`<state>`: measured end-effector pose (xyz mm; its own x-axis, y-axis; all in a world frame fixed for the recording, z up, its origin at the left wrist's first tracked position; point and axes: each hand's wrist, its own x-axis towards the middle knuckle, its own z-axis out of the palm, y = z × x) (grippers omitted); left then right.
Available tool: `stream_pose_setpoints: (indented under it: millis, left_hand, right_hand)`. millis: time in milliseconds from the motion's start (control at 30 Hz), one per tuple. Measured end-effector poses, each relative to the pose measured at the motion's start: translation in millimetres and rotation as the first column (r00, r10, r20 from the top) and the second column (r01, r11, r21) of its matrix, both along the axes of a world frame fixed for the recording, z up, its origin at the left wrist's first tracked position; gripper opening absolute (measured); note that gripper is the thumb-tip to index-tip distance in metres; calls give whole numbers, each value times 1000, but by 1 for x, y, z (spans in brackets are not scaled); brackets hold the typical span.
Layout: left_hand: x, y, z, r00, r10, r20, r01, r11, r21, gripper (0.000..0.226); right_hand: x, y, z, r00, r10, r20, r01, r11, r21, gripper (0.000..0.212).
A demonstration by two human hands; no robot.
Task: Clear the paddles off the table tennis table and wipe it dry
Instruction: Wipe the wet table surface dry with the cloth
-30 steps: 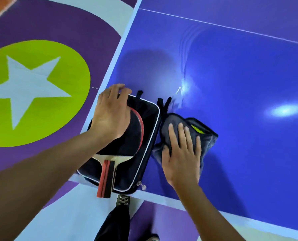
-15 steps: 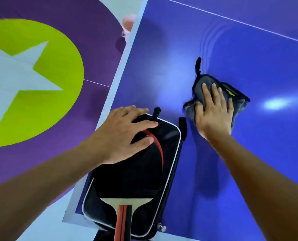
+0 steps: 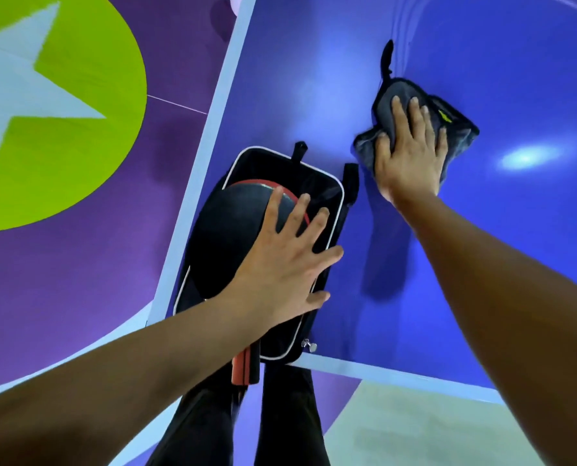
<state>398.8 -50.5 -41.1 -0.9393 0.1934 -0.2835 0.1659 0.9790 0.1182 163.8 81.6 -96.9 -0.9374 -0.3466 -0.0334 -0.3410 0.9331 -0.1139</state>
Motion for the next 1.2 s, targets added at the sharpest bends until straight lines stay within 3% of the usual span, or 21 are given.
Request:
stream_pose_setpoints:
  millis: [700,1000,1200]
  left_hand:
    - [-2,32,-8,946,291,-146,-293,956,8,51]
    - [-2,36,-7,941,323,-101,-324,946,9,51]
    - [1,6,2,922,335,-196,-321,942,99,58]
  right_hand:
    - [-3,3,1,1000,20,2,-20,999,-25,63]
    - [-4,8,2,996,87,16,-85,994,-74,61]
    - [-7,11,-1,985,170,9,-169,983,-66,60]
